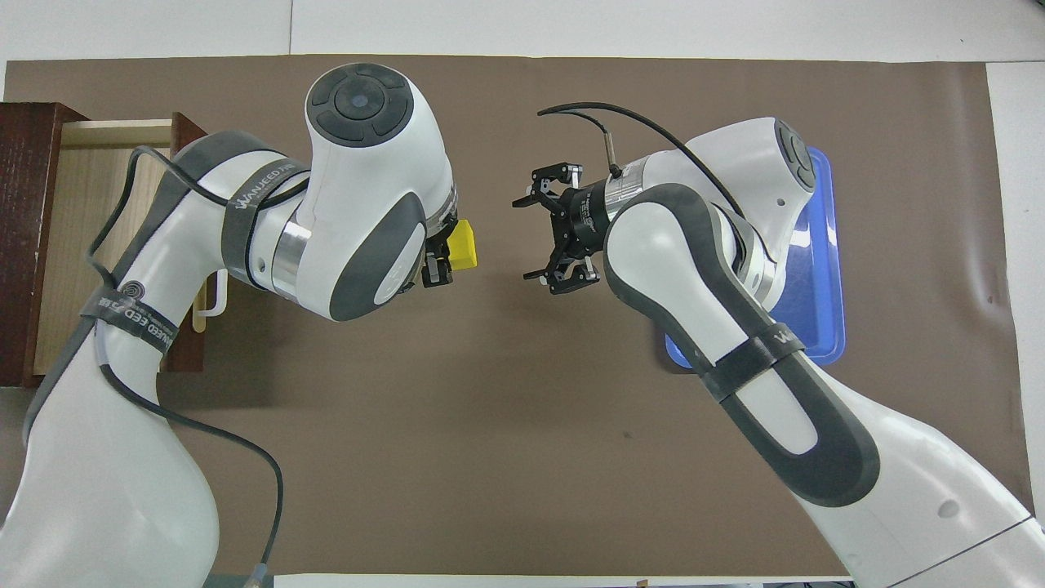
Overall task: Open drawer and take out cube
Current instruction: 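Lift the cube with the left gripper while the right gripper approaches, then close the right gripper on the yellow cube held by the left gripper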
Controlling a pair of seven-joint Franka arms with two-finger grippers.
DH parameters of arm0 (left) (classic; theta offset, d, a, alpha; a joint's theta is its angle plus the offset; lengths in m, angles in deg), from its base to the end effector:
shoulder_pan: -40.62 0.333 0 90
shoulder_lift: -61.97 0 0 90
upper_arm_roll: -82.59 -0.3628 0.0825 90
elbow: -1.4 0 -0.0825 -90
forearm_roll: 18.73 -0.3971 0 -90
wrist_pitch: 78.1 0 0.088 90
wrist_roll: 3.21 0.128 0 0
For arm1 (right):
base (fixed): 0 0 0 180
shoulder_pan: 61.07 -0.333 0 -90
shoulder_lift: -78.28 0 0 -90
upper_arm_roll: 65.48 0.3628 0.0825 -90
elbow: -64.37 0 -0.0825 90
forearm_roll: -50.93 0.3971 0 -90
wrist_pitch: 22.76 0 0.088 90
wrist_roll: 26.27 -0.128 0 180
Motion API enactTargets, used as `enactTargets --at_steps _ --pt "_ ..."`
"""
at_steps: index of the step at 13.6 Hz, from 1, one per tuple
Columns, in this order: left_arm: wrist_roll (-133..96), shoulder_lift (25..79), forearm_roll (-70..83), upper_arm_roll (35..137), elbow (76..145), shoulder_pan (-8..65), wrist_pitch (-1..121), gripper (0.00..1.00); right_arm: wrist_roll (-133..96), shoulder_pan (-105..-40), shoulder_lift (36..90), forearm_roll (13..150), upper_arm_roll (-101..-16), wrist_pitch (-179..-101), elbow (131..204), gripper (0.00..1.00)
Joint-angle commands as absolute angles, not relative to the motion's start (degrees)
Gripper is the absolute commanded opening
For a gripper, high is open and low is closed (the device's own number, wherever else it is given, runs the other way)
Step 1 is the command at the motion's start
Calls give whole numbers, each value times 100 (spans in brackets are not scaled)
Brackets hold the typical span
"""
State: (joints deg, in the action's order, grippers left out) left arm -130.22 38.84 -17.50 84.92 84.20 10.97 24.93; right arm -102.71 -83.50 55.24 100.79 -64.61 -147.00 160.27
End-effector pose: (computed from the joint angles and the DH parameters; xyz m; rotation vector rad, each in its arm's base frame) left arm 0.5986 -0.3711 0.4725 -2.0830 -2.2933 0.0703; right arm 0.6398 0.3209 0.4131 -1.9185 1.6285 0.6750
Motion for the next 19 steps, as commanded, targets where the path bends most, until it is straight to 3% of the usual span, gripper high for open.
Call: enactTargets --at_steps 1,4,8,19 --pt "-13118 3886 -1820 8408 8463 1012 2605 0 -10388 -8357 5350 10103 -6478 -14660 15737 99" --pt "-13109 3929 -1820 8408 8578 1012 2710 0 -10511 -8480 5262 10085 -6495 -14633 15605 98" --pt "-13109 3930 -1820 8408 8578 1012 2719 0 -11055 -8559 4779 9796 -6495 -14616 14885 97" --pt "-13100 3930 -1820 8408 8587 1021 2763 0 -11434 -8735 4778 9787 -6486 -14651 14980 96"
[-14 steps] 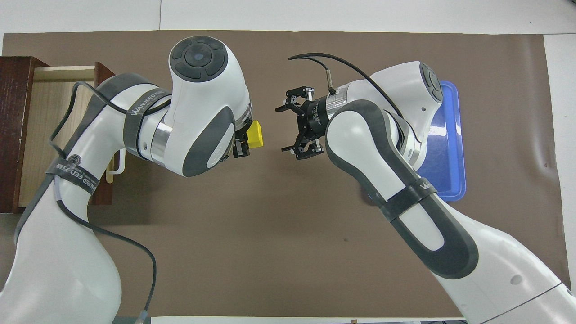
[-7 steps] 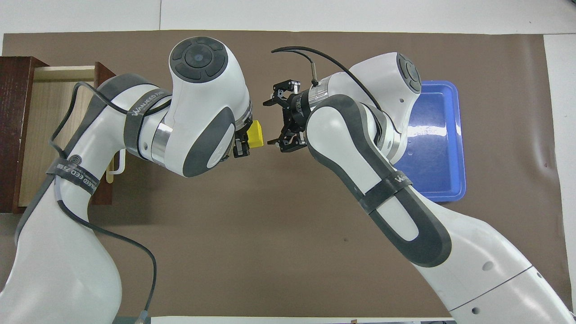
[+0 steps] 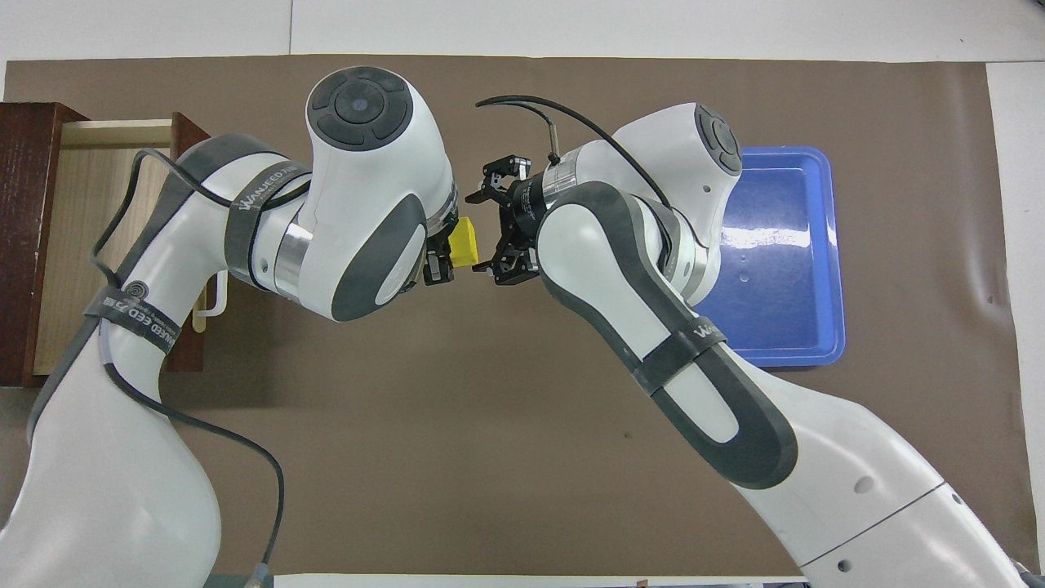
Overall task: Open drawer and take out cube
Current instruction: 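Close the right gripper on the yellow cube held by the left gripper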
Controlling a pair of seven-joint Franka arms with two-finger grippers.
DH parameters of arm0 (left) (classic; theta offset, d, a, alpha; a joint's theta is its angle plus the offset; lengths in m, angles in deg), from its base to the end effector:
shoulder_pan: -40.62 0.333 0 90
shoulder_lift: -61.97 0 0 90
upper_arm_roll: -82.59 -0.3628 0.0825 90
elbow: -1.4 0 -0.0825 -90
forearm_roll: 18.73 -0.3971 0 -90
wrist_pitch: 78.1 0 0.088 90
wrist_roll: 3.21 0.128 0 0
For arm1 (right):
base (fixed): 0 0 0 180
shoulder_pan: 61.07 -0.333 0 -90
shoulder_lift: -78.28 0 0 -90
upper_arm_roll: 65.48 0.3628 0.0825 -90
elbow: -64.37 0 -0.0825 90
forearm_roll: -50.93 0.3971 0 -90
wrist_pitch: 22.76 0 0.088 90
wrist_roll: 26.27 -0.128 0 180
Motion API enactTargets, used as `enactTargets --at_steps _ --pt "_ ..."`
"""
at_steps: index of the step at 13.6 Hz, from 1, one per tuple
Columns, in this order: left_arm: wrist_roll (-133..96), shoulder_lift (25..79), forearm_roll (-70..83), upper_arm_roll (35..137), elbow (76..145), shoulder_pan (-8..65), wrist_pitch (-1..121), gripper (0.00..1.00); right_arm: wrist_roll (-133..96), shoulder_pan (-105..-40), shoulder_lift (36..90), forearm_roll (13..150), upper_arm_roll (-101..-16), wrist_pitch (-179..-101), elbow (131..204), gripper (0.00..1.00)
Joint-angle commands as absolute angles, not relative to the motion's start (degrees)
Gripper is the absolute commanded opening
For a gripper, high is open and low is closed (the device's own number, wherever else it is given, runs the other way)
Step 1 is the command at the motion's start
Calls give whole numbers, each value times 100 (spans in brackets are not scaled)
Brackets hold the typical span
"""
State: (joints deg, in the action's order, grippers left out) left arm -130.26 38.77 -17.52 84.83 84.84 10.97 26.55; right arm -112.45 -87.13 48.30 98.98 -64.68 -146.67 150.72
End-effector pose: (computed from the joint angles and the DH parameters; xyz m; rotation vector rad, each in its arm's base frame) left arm 0.6009 -0.3713 0.4686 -2.0904 -2.3075 0.0646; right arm 0.6577 0.3786 0.4059 -1.8800 1.7154 0.7182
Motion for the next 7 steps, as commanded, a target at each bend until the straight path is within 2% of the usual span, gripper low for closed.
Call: enactTargets --at_steps 1,7 --pt "-13100 3930 -1820 8408 8587 1013 2763 0 -11451 -8735 4778 9787 -6495 -14659 14980 95" --pt "-13083 3930 -1820 8408 8587 1021 2790 0 -11556 -8796 4778 9787 -6495 -14703 14980 89"
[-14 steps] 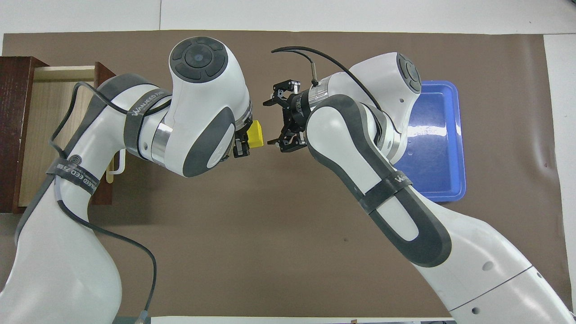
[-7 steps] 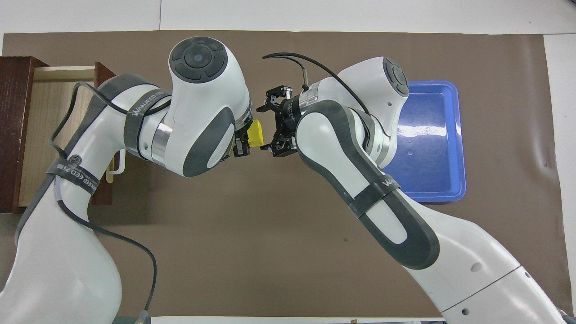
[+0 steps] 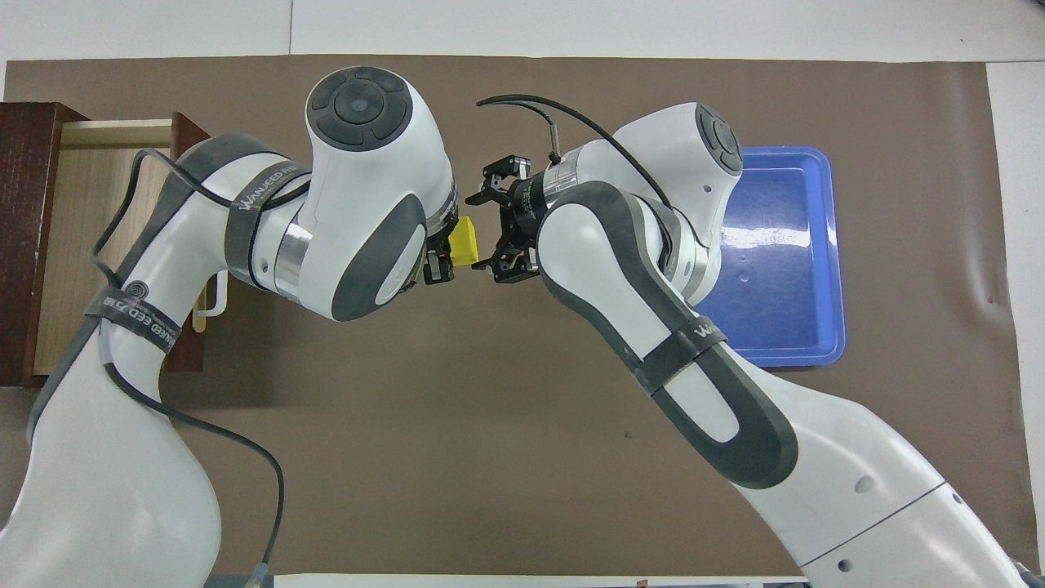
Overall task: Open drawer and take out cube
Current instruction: 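Close the right gripper on the yellow cube held by the left gripper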
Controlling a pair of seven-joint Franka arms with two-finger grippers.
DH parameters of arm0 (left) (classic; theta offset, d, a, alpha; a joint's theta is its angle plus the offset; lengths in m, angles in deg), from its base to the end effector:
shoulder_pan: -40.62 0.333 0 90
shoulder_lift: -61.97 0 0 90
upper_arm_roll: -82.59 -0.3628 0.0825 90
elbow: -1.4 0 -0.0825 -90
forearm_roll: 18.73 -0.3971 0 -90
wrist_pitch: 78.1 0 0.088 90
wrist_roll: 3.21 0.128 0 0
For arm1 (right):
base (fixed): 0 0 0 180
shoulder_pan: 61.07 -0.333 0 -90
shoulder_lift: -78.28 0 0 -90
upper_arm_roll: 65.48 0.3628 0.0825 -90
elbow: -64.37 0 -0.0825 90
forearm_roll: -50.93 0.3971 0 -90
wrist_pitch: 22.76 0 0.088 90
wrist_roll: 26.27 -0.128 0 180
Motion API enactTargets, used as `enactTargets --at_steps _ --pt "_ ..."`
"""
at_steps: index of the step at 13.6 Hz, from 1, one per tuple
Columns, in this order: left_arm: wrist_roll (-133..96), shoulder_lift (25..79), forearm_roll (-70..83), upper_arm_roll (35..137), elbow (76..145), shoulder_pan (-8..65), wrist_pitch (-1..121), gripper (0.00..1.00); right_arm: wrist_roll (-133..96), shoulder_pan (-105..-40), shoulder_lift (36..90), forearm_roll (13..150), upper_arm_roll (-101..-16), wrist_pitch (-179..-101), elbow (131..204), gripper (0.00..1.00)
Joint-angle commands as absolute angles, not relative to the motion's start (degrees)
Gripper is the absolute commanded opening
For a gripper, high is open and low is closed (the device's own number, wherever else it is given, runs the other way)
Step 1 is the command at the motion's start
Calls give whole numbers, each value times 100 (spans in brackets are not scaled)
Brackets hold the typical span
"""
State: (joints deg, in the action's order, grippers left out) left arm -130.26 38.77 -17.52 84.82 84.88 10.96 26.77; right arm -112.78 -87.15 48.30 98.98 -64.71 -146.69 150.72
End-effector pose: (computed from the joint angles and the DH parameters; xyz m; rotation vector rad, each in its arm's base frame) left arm 0.6012 -0.3715 0.4685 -2.0924 -2.3099 0.0636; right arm 0.6578 0.3785 0.4059 -1.8757 1.7217 0.7197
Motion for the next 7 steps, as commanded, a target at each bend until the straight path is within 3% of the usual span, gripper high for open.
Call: enactTargets --at_steps 1,4,7 --pt "-13083 3930 -1820 8417 8587 1013 2790 0 -11592 -8840 4778 9787 -6495 -14721 14980 89" --pt "-13074 3930 -1820 8408 8587 1013 2798 0 -11601 -8867 4778 9787 -6495 -14800 15024 88" --pt "-13065 3930 -1829 8417 8604 1021 2807 0 -11601 -8867 4778 9787 -6504 -14818 15033 76"
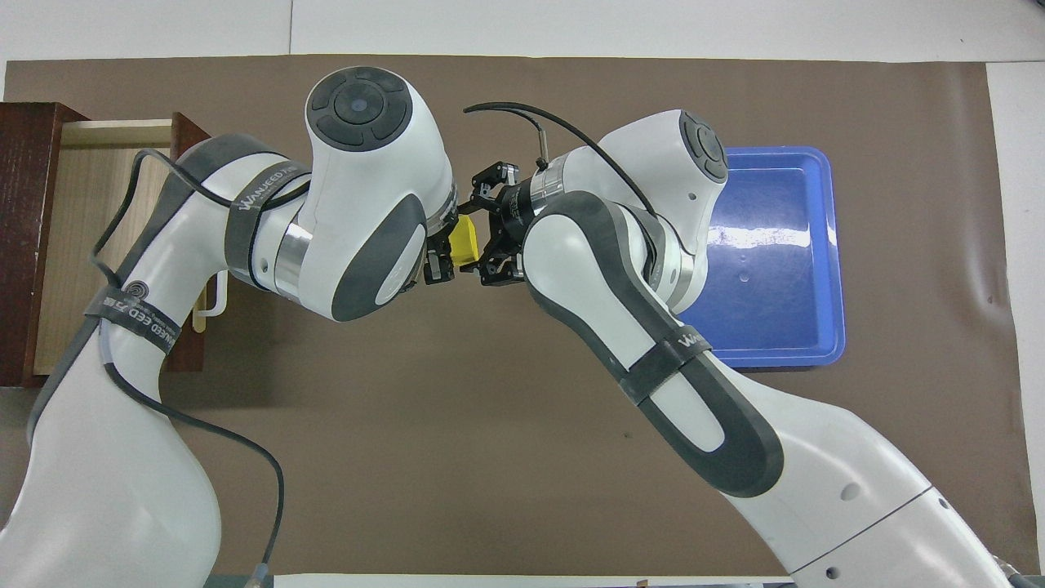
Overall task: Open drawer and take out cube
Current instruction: 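Close the right gripper on the yellow cube held by the left gripper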
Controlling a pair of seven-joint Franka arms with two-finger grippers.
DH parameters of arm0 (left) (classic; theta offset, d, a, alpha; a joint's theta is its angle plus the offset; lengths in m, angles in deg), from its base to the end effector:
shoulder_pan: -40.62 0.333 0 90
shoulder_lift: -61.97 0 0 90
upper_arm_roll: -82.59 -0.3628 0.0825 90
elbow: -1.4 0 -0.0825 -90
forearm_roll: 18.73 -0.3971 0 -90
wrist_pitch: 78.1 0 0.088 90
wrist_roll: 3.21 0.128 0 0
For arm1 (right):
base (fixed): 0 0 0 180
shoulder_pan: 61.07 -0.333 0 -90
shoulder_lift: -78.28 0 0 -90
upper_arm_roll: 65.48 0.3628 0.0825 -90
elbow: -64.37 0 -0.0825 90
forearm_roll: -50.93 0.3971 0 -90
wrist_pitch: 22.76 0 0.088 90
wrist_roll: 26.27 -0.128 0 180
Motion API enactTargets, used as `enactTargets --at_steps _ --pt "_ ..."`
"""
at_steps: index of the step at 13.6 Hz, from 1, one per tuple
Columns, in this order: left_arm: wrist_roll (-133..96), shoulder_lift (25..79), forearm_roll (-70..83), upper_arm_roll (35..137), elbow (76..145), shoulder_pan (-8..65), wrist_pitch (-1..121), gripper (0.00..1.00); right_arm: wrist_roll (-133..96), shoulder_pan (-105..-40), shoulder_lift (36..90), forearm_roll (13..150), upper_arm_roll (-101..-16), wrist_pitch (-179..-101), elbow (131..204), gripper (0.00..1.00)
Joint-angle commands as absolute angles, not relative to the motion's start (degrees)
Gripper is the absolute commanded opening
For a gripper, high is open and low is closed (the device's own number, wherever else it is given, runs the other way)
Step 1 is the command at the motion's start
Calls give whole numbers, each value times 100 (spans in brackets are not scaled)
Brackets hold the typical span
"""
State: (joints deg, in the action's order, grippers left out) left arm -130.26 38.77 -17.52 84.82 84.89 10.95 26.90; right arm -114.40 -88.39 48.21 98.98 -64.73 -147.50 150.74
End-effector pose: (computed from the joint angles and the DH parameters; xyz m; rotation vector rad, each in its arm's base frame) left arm 0.6013 -0.3717 0.4686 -2.0940 -2.3113 0.0631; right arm 0.6515 0.3918 0.4054 -1.8677 1.7369 0.7251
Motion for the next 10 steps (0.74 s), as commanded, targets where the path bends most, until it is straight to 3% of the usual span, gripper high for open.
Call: enactTargets --at_steps 1,3,4,5,10 --pt "-13065 3930 -1820 8417 8604 1021 2816 0 -11601 -8867 4778 9787 -6495 -14852 15042 72" --pt "-13065 3930 -1829 8417 8630 1021 2816 0 -11601 -8867 4778 9787 -6495 -14862 15068 60" --pt "-13065 3930 -1829 8408 8639 1021 2807 0 -11601 -8867 4778 9787 -6495 -14888 15068 23" --pt "-13065 3930 -1829 8408 8631 1021 2816 0 -11601 -8876 4778 9787 -6495 -14931 15077 0" --pt "-13048 3930 -1829 8408 8631 1013 2807 0 -11592 -8990 4778 9778 -6504 -15134 15139 0"
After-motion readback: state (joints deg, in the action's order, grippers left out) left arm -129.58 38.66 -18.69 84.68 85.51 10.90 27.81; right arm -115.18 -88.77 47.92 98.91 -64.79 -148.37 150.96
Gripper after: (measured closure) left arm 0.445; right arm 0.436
